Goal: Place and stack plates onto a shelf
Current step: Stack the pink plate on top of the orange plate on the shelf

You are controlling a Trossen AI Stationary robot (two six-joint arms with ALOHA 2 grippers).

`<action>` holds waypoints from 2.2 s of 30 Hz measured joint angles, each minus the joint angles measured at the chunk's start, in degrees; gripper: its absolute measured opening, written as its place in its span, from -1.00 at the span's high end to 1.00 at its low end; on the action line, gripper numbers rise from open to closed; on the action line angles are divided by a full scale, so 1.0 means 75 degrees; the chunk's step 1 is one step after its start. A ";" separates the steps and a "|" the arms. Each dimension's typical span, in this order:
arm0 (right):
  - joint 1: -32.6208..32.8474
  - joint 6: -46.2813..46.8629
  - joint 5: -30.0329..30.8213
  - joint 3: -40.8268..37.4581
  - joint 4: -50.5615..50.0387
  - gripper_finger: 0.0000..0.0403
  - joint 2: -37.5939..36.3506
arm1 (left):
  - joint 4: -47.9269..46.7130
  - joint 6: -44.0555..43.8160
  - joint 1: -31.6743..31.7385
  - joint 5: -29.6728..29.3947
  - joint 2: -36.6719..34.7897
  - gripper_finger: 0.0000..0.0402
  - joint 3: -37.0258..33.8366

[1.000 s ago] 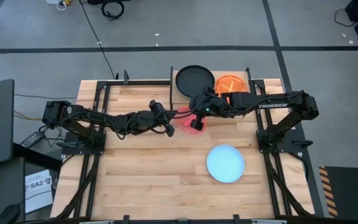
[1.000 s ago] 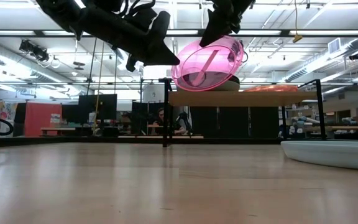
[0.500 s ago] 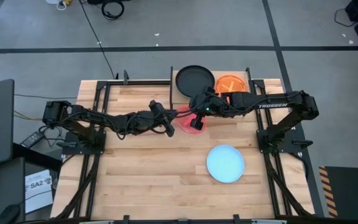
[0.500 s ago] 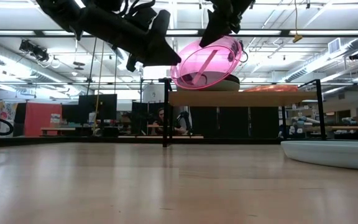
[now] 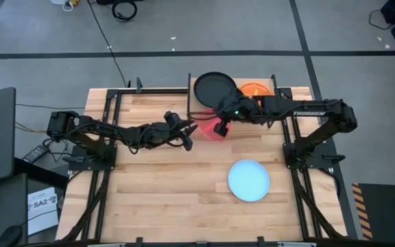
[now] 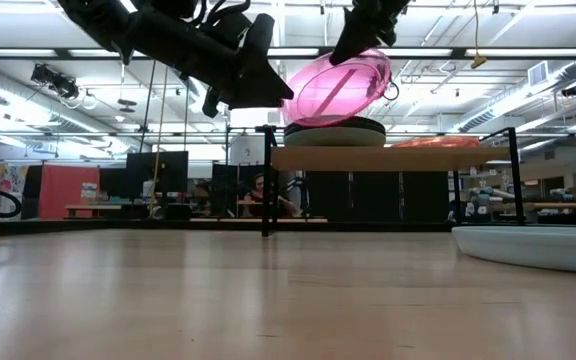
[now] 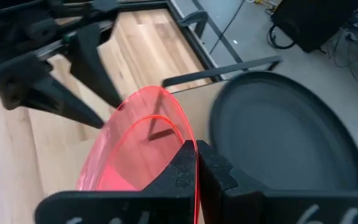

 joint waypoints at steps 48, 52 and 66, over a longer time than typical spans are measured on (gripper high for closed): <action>-0.2983 0.2988 0.2061 0.0000 -0.3914 0.96 -0.2846 | -0.0014 0.0017 0.0000 -0.0003 0.0000 0.36 0.0000; -0.2992 0.3179 0.2094 -0.0088 -0.3874 0.96 -0.2958 | -0.0014 0.0017 -0.0003 -0.0003 0.0000 0.36 0.0000; -0.3425 0.3307 0.2215 -0.2535 -0.1568 0.96 -0.4078 | -0.0014 0.0020 0.0000 -0.0003 0.0000 0.36 0.0000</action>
